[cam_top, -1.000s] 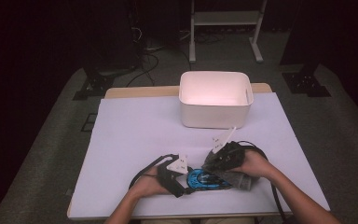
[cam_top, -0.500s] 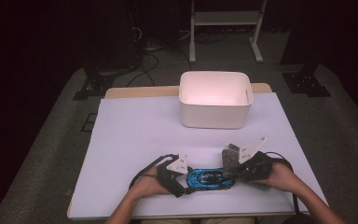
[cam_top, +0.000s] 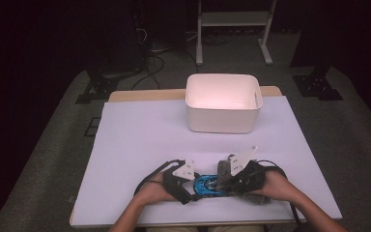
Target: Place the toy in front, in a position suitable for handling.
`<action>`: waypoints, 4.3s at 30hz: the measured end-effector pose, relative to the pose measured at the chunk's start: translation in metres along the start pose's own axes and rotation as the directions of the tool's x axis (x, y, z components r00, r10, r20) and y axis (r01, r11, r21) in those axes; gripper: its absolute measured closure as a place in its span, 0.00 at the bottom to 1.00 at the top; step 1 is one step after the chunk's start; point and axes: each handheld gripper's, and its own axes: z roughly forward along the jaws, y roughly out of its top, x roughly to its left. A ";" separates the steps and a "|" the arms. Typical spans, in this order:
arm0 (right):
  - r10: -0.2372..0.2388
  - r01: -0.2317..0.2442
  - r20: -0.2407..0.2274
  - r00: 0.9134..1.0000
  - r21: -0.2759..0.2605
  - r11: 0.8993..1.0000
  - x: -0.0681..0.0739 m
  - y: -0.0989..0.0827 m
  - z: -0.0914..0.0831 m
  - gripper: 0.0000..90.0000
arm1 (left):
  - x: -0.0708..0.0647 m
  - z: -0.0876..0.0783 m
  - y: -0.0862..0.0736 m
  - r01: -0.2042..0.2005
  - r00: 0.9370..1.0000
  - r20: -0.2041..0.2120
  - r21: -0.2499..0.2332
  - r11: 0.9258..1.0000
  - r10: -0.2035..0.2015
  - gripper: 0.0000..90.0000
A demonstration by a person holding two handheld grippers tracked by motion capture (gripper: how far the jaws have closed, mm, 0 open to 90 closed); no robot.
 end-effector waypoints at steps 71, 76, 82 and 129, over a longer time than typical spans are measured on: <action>-0.052 0.054 -0.036 0.998 0.061 0.997 0.000 0.025 0.022 0.91 | 0.000 0.000 -0.002 0.004 1.000 0.002 -0.014 1.000 -0.004 0.28; -0.003 0.002 0.004 1.000 0.053 0.999 0.001 0.000 -0.001 0.91 | 0.000 0.000 -0.002 0.003 1.000 0.002 -0.017 1.000 -0.003 0.28; 0.088 -0.091 0.066 0.994 0.033 0.995 -0.006 -0.033 -0.026 0.92 | 0.001 0.000 -0.002 0.004 1.000 0.004 -0.015 1.000 -0.004 0.28; 0.148 -0.146 0.019 0.989 -0.070 0.987 -0.020 -0.037 -0.023 0.91 | 0.002 -0.001 -0.001 0.008 1.000 0.014 -0.011 1.000 -0.008 0.28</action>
